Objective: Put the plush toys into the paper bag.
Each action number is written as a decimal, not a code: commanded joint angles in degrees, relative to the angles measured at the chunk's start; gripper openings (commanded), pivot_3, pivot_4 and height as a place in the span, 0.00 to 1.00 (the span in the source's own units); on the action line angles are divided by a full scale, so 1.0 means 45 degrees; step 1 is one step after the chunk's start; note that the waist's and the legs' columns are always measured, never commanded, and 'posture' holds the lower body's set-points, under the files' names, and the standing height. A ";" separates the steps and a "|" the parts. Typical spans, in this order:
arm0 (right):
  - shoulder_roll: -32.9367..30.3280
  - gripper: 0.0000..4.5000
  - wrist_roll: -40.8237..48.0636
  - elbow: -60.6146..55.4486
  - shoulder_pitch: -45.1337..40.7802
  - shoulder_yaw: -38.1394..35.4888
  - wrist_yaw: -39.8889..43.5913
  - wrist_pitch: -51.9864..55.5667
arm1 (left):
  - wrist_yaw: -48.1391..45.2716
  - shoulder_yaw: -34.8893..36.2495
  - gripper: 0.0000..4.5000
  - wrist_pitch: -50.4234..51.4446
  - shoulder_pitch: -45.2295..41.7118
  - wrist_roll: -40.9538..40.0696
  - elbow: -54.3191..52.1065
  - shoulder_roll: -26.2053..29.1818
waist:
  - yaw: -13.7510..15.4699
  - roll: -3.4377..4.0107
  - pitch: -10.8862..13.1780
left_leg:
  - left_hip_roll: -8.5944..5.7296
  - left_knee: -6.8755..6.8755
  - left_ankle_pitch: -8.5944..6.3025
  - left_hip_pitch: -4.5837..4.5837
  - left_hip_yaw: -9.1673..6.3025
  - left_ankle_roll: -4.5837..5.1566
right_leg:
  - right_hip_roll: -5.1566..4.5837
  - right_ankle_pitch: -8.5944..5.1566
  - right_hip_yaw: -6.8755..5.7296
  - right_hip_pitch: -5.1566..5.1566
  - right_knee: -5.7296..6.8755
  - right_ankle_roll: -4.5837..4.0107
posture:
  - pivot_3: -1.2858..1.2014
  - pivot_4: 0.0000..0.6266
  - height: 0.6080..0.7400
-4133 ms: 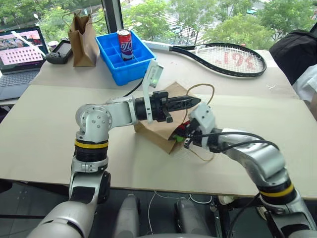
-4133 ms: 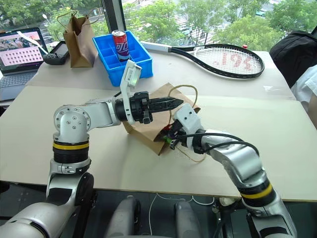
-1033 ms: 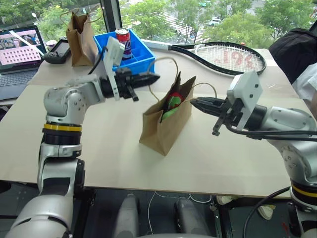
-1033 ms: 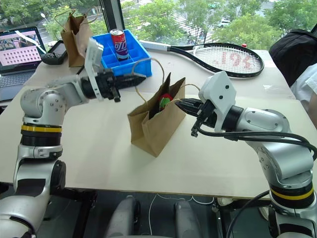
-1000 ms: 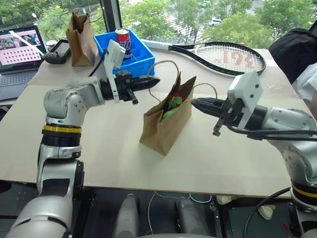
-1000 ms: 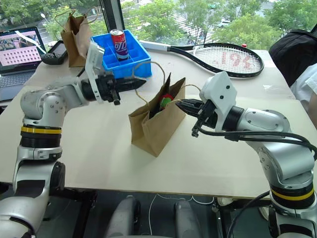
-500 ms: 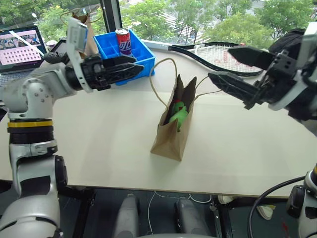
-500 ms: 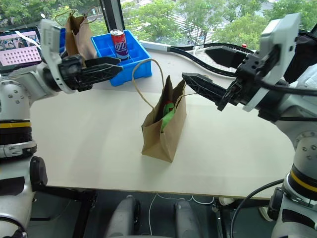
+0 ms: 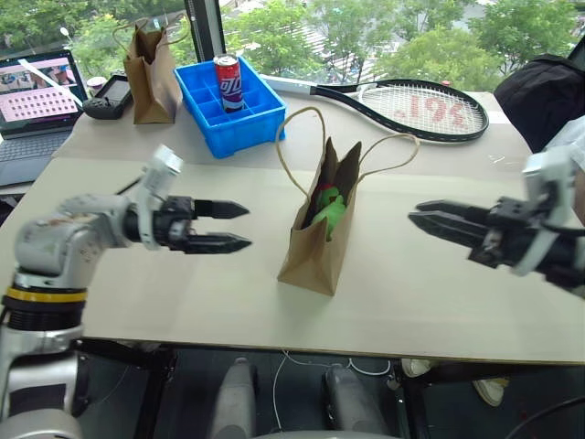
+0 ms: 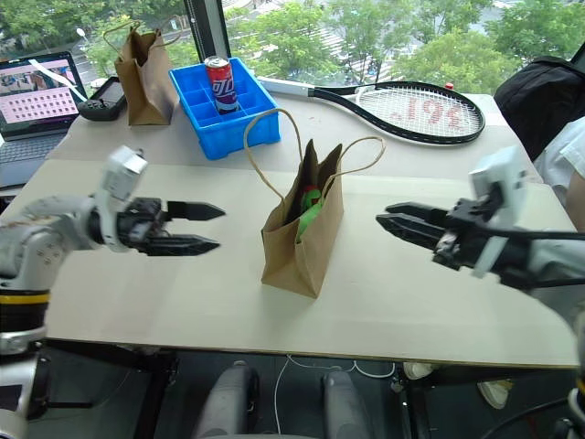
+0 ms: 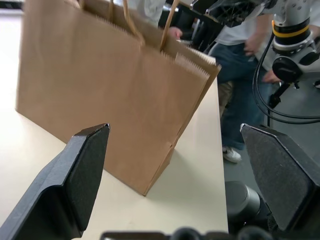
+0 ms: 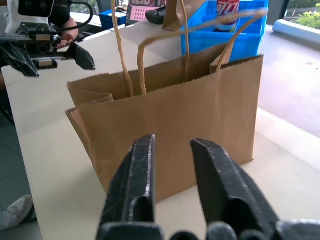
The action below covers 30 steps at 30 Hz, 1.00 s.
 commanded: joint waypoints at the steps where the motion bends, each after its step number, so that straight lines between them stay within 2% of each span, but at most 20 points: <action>1: 0.0645 0.01 -0.1639 -0.0224 -0.0302 0.1523 -0.0705 -0.1244 | 0.1776 0.0068 1.00 0.0326 0.0120 -0.0226 -0.1161 -0.0923 | 0.0002 0.0002 -0.0001 | -0.0001 -0.0001 0.0000 -0.0002 0.0002 0.0000 | 0.0000 0.0003 0.0002 -0.0002 0.0002 -0.0003 | 0.52 0.24 0.36; 7: 0.1799 0.01 -0.3744 0.0257 -0.0729 0.3931 -0.1027 -0.2411 | 0.3645 0.0078 1.00 0.1333 0.0534 -0.0967 -0.2545 -0.2082 | 0.0014 0.0000 0.0000 | -0.0003 -0.0005 -0.0001 -0.0008 -0.0002 0.0002 | 0.0002 0.0001 -0.0002 0.0001 0.0002 0.0000 | 0.52 0.24 0.36; 11: 0.2514 0.01 -0.4260 0.0383 -0.0987 0.4723 -0.1010 -0.2750 | 0.4491 -0.0316 1.00 0.1333 0.0484 -0.0656 -0.2842 -0.2398 | 0.0035 0.0001 0.0000 | -0.0007 -0.0004 -0.0001 0.0000 -0.0001 0.0000 | 0.0002 0.0003 0.0000 0.0006 0.0005 0.0001 | 0.52 0.24 0.36; 15: 0.3108 0.01 -0.4494 0.0345 -0.1127 0.5174 -0.1050 -0.2801 | 0.5158 -0.0824 1.00 0.1167 0.0566 -0.0192 -0.3029 -0.2568 | 0.0040 0.0001 -0.0001 | -0.0007 -0.0004 -0.0001 0.0000 -0.0003 0.0000 | 0.0002 0.0004 -0.0001 0.0008 0.0004 0.0001 | 0.52 0.24 0.36; 19: 0.4500 0.01 -0.4623 0.0626 -0.1231 0.5491 -0.1668 -0.2909 | 0.5779 -0.1022 1.00 0.1118 0.0625 -0.0055 -0.3095 -0.2928 | 0.0018 0.0000 -0.0001 | -0.0005 -0.0004 -0.0001 0.0000 -0.0005 0.0000 | 0.0005 0.0004 -0.0001 0.0005 0.0007 0.0001 | 0.52 0.24 0.36; 28: 0.5208 0.01 -0.5361 0.0828 -0.1266 0.5877 -0.1855 -0.3064 | 0.6007 -0.1003 1.00 0.1034 0.0518 -0.0044 -0.2995 -0.2982 | 0.0035 0.0001 -0.0001 | -0.0006 -0.0003 0.0000 0.0000 -0.0004 -0.0001 | 0.0004 0.0005 -0.0002 0.0005 0.0012 0.0000 | 0.52 0.24 0.36; 30: 0.5214 0.00 -0.5437 0.0815 -0.1203 0.5901 -0.1814 -0.3051 | 0.6079 -0.0907 0.88 0.0939 0.0434 0.0066 -0.2756 -0.2978 | 0.0036 0.0001 -0.0001 | -0.0006 -0.0004 0.0000 0.0000 -0.0004 -0.0001 | 0.0004 0.0005 -0.0002 0.0006 0.0012 -0.0001 | 0.52 0.24 0.36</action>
